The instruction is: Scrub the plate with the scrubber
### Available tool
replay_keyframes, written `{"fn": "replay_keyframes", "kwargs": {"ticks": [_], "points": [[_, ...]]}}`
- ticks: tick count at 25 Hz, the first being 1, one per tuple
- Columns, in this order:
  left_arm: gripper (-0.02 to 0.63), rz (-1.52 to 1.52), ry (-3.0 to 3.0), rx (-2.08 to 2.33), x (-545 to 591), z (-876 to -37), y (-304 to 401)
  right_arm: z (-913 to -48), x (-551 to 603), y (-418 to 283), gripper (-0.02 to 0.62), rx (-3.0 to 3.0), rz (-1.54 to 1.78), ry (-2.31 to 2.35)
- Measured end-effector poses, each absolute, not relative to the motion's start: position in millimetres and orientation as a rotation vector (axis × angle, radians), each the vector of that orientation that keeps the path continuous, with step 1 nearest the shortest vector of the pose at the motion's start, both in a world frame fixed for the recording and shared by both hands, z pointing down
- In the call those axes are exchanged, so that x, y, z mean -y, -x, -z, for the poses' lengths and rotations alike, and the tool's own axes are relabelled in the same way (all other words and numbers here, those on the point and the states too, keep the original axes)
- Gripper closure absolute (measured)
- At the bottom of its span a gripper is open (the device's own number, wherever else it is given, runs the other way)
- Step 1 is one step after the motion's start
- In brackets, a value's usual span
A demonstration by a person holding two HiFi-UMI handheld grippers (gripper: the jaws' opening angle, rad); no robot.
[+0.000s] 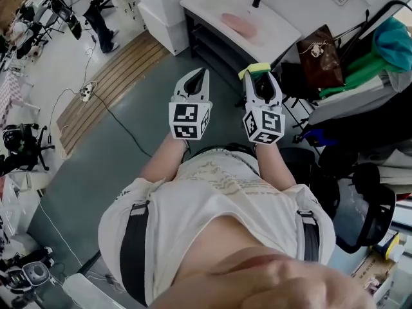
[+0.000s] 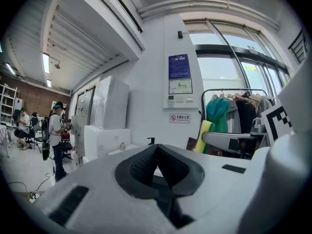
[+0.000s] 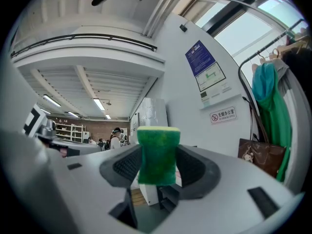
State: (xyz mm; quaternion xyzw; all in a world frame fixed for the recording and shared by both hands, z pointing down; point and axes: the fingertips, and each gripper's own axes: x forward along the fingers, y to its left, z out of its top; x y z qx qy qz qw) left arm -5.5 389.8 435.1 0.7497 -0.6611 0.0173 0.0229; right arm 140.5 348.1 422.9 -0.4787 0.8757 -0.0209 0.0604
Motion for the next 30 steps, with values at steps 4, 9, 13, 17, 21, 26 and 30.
{"fn": "replay_keyframes", "kwargs": {"ticks": [4,9,13,17,21,26,30], "points": [[0.584,-0.056,-2.319,2.055,-388,-435,14,-422,-342,-133,0.368,-2.65,0.057,1.444],[0.584,-0.045,-2.279,2.078,-377,-437,33,-422,-326,-123,0.368,-2.633,0.058,1.433],[0.584,-0.059,-2.274,2.096,-361,-436,44,-422,-306,-117,0.368,-2.623,0.064,1.425],[0.584,-0.077,-2.287,2.089,-336,-438,46,-423,-280,-111,0.368,-2.612,0.068,1.426],[0.584,-0.063,-2.282,2.081,-306,-439,55,-421,-247,-105,0.368,-2.596,0.057,1.429],[0.584,-0.073,-2.265,2.079,-267,-447,67,-427,-202,-97,0.368,-2.6,0.063,1.431],[0.584,-0.112,-2.246,2.089,-228,-455,78,-432,-161,-84,0.368,-2.611,0.087,1.417]]}}
